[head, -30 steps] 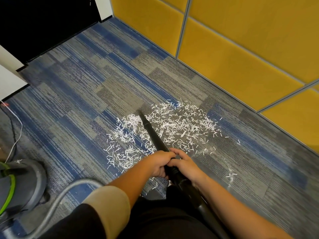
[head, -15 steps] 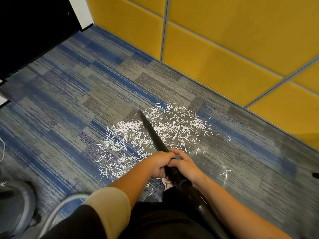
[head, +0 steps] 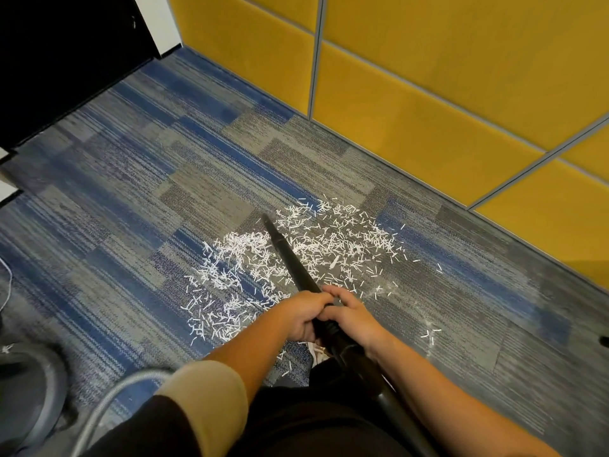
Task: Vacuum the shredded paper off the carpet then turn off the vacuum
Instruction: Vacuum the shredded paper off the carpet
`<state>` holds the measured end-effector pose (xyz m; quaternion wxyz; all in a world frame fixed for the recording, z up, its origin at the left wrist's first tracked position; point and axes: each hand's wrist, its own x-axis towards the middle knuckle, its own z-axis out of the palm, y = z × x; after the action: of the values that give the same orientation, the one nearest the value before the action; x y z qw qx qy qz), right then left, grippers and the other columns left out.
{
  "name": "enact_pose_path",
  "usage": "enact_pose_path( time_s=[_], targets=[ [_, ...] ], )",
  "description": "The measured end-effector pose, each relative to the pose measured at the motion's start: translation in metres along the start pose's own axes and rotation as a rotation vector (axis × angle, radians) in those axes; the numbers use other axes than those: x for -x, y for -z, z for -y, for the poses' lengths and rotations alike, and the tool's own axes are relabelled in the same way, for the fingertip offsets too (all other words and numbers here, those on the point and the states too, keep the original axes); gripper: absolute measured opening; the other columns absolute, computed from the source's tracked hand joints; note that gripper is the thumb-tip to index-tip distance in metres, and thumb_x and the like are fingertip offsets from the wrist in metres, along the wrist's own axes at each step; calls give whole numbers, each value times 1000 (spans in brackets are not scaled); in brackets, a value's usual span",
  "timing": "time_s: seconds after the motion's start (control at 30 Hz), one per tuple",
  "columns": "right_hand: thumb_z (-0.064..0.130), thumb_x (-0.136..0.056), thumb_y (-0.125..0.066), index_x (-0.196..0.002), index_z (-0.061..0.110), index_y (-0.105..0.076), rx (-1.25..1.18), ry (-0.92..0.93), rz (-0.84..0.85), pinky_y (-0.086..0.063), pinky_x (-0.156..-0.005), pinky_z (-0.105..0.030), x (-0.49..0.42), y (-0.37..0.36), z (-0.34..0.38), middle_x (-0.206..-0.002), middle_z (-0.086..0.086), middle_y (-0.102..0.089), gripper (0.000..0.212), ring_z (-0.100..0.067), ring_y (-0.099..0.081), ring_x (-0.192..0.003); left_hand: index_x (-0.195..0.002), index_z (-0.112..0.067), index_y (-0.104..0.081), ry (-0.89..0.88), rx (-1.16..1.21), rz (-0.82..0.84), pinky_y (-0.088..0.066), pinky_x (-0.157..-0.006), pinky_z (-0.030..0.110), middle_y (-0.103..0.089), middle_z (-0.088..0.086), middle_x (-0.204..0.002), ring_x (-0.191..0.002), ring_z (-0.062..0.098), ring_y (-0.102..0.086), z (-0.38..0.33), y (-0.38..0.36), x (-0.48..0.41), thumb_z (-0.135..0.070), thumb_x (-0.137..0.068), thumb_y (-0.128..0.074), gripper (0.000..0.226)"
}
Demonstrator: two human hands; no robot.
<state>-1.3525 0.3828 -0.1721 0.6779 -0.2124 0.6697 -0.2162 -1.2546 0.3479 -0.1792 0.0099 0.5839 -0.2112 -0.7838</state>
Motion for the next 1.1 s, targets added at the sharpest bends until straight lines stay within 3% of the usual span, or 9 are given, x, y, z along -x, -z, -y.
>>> enact_pose_path(
  time_s=[0.13,0.3,0.5,0.63,0.77,0.93,1.1],
  targets=[
    [-4,-81,-58,-126,22,-52,31,11,31,-52,-66,-30,3,-7,-2,-90,-7,-61,52,-21,-60,-74,-89,-10,-51,16,-15,-3,-47,-62,39,-57,14,-79,-68,28,-59,5,7,4,-14,-95,-45,9],
    [-7,-83,-55,-121,23,-52,-13,-6,57,-51,-49,-23,11,-9,-4,-81,-7,-61,48,-18,-58,-60,-87,-10,-51,30,-20,0,-48,-61,39,-59,13,-77,-68,27,-60,11,8,8,-17,-98,-42,16],
    [-4,-78,-60,-124,24,-54,-20,10,-9,-52,-76,-43,7,6,-10,-89,-15,-62,54,-27,-59,-70,-92,-9,-47,9,-64,-7,-48,-59,38,-57,13,-75,-63,26,-59,5,-9,3,-17,-98,-42,11],
    [-4,-80,-59,-124,23,-52,-48,33,-36,-52,-64,-30,9,23,-7,-89,-11,-62,52,-24,-60,-75,-91,-10,-48,4,-107,-2,-50,-50,32,-58,10,-69,-58,22,-61,-5,-25,1,-18,-99,-41,13],
    [-8,-81,-57,-119,19,-54,-64,72,-69,-49,-52,-15,12,37,-3,-79,-2,-59,46,-12,-57,-67,-86,-14,-49,-25,-141,22,-48,-40,23,-59,4,-57,-44,15,-60,-12,-39,-2,-17,-98,-41,15],
    [-6,-81,-58,-121,20,-54,-74,58,-61,-51,-64,-24,8,46,-3,-84,-3,-62,48,-16,-59,-73,-89,-13,-50,-12,-136,31,-48,-36,23,-61,4,-55,-40,15,-61,-16,-46,-8,-18,-99,-42,14],
    [-7,-80,-58,-118,20,-55,-76,60,-62,-50,-63,-24,7,52,-4,-84,-3,-61,46,-15,-59,-73,-88,-13,-52,-11,-148,40,-50,-39,24,-62,2,-49,-41,15,-62,-16,-50,-13,-19,-99,-42,15]
  ],
)
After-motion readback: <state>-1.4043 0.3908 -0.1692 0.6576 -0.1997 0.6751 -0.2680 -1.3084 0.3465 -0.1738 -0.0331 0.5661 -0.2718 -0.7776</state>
